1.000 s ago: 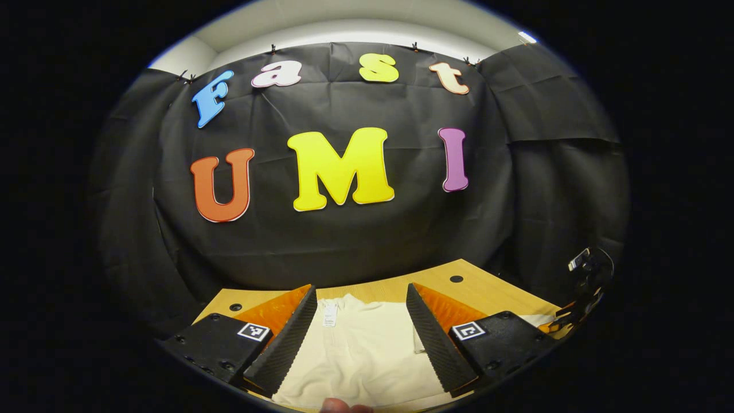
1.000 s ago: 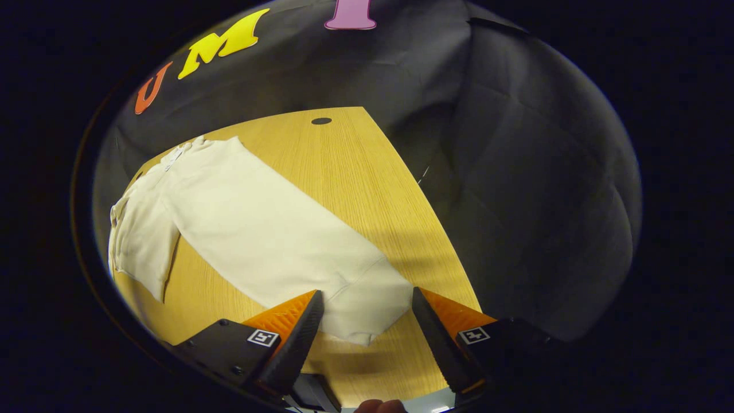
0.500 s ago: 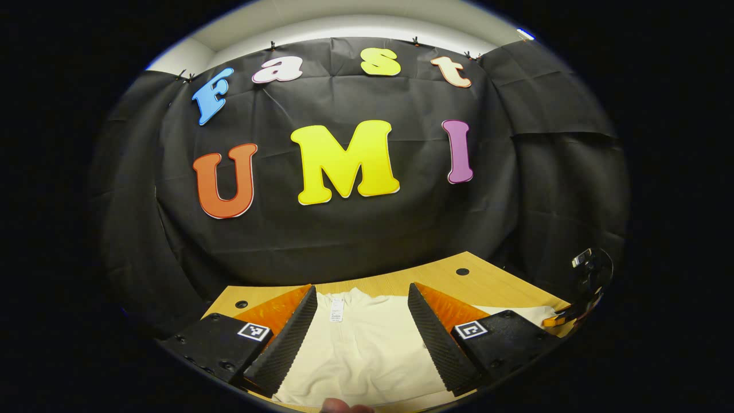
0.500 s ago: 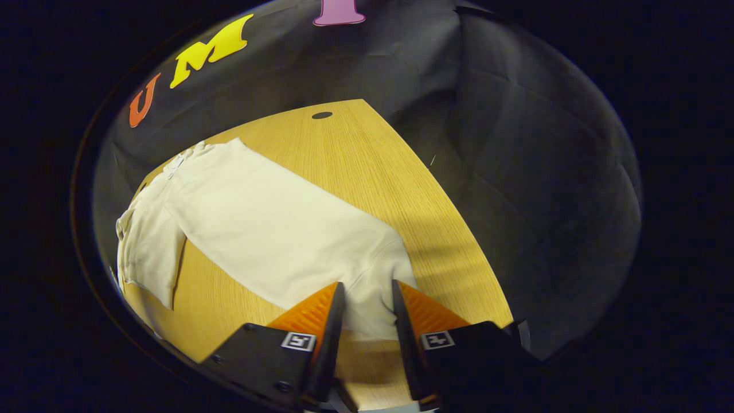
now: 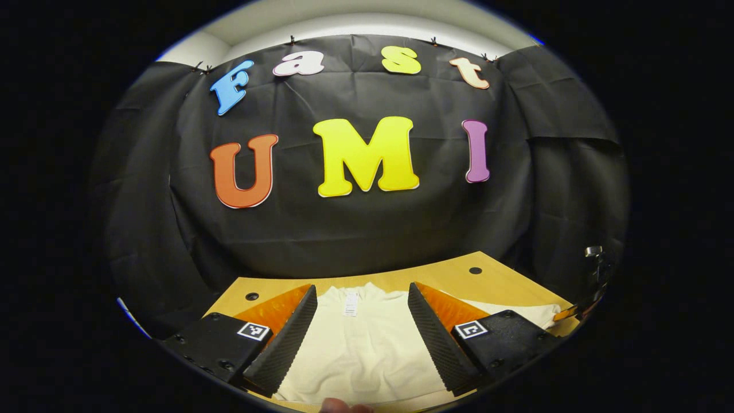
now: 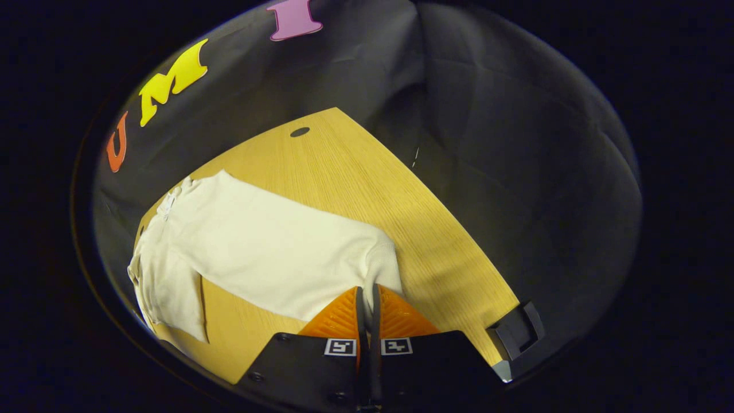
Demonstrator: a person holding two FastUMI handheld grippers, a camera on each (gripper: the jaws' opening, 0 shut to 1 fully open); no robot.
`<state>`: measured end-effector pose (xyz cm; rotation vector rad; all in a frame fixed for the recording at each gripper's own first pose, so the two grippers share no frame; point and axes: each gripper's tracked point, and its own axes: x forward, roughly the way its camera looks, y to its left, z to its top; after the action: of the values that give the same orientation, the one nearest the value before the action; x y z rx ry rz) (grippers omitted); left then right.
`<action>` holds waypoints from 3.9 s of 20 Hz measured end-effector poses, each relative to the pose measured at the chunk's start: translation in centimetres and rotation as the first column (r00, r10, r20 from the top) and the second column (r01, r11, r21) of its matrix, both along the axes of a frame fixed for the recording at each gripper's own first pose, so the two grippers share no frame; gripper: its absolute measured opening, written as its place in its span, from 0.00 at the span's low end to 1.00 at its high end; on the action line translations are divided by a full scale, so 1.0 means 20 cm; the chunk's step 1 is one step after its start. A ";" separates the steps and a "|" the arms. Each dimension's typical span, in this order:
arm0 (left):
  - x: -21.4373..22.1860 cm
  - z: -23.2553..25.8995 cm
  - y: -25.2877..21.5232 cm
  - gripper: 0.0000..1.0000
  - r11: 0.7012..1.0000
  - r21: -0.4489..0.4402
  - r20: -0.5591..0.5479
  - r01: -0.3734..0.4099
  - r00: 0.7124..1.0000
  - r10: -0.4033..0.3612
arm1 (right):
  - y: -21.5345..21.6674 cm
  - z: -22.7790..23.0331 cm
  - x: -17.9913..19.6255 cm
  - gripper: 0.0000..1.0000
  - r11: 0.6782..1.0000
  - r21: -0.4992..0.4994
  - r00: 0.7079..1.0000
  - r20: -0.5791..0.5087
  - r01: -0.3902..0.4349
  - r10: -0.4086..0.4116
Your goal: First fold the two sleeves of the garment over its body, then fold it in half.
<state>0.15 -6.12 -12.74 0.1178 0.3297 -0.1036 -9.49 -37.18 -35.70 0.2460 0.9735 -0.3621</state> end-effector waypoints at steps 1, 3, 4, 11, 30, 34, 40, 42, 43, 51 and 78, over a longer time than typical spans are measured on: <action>0.00 0.00 0.03 1.00 1.000 -0.002 0.003 -0.009 1.000 0.009 | 0.04 0.07 0.02 0.01 1.000 0.009 0.999 0.030 0.010 -0.010; 0.00 0.00 0.09 1.00 1.000 -0.011 0.006 -0.028 1.000 0.028 | 0.08 0.19 0.09 0.01 1.000 0.025 0.997 0.078 0.015 -0.017; 0.00 -0.02 0.11 1.00 0.999 -0.015 0.003 -0.040 0.999 0.040 | 0.10 0.25 0.13 0.01 1.000 0.018 0.995 0.097 -0.001 -0.001; -0.01 -0.04 0.38 1.00 0.990 -0.022 0.012 -0.139 0.990 0.139 | 0.53 0.82 0.54 0.01 0.982 0.021 0.935 0.309 -0.188 0.172; -0.36 0.10 1.32 1.00 0.885 0.015 0.093 -0.466 0.882 0.462 | 2.64 0.90 1.26 0.01 0.548 -0.095 0.494 0.328 -0.831 0.805; -0.55 0.06 1.57 1.00 0.826 0.056 0.073 -0.560 0.828 0.556 | 3.09 0.51 1.20 0.01 0.420 -0.099 0.389 0.232 -0.902 0.891; -0.69 0.00 1.73 1.00 0.787 0.063 0.039 -0.614 0.789 0.613 | 3.50 0.00 1.20 0.01 0.461 -0.048 0.453 0.120 -0.886 0.883; -0.71 -0.04 1.73 1.00 0.786 0.061 0.018 -0.615 0.788 0.616 | 3.56 -0.14 1.24 0.01 0.487 -0.063 0.482 0.086 -0.871 0.872; -0.72 -0.05 1.73 1.00 0.786 0.057 0.007 -0.616 0.787 0.617 | 3.59 -0.20 1.25 0.01 0.491 -0.068 0.487 0.071 -0.869 0.871; -0.72 -0.16 1.77 1.00 0.805 0.093 -0.030 -0.586 0.807 0.590 | 3.78 -0.27 1.18 0.11 0.497 0.013 0.494 0.119 -0.868 0.861; -1.10 -1.06 1.95 1.00 0.918 0.128 -0.385 -0.375 0.834 0.395 | 3.00 0.80 0.43 0.83 0.380 -0.233 0.296 0.325 -0.895 0.898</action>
<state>-21.77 32.98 -33.99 0.0733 0.7663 0.2883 -0.84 22.89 -19.72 -0.2740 0.5458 0.7547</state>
